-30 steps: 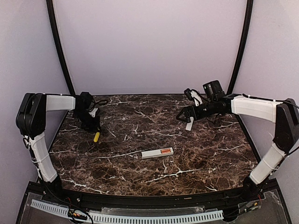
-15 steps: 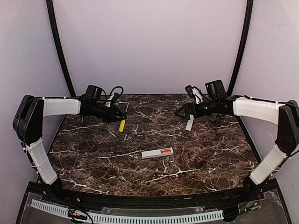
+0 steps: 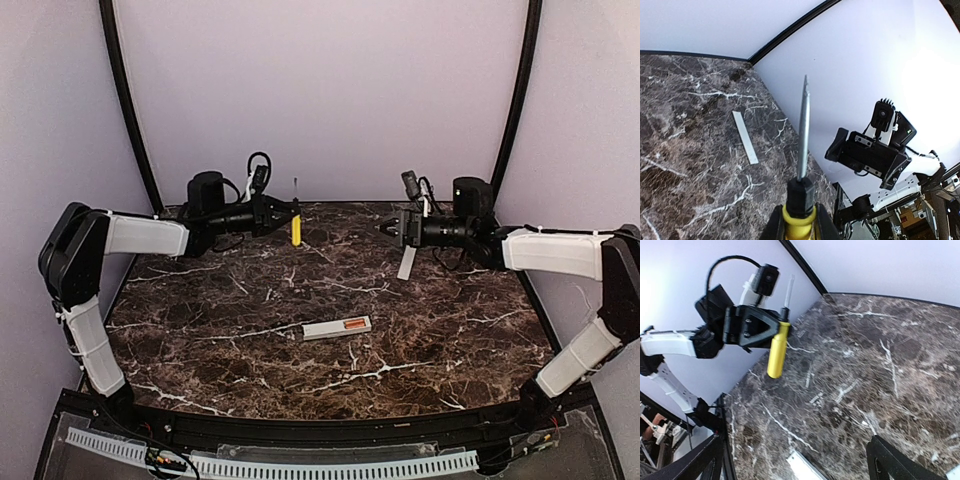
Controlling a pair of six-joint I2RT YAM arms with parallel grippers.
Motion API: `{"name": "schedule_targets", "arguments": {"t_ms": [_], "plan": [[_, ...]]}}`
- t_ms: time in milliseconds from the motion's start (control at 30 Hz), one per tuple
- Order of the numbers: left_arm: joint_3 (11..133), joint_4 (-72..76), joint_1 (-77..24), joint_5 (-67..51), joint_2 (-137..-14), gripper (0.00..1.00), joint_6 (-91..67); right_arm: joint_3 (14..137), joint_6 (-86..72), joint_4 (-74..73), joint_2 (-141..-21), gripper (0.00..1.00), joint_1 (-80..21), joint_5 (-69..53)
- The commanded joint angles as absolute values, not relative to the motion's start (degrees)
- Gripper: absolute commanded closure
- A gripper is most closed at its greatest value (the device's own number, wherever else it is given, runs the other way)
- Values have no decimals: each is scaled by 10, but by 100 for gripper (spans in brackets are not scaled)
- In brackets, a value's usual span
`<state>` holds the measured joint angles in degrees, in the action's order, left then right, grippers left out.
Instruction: Unload the batteries from the remote control
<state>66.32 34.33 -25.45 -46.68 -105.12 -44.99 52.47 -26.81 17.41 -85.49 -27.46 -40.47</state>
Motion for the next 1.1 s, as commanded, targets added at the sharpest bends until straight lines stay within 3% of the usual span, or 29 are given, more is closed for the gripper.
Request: {"name": "schedule_targets", "arguments": {"t_ms": [0,300,633,933,1067], "plan": [[676,534,-275,-468,-1083,100,-573,514,-379,375,-882,2,-290,-465],[710,661,-325,-443,-1139,100,-651,536,-536,579,-998,17,-299,-535],[732,703,-358,-413,-1173,100,-679,564,-534,562,-1027,25,-316,-541],[727,745,-373,-382,-1188,100,-692,581,-529,549,-1041,42,-322,-542],[718,775,-373,-372,-1188,100,-698,591,-527,542,-1047,43,-325,-541]]}}
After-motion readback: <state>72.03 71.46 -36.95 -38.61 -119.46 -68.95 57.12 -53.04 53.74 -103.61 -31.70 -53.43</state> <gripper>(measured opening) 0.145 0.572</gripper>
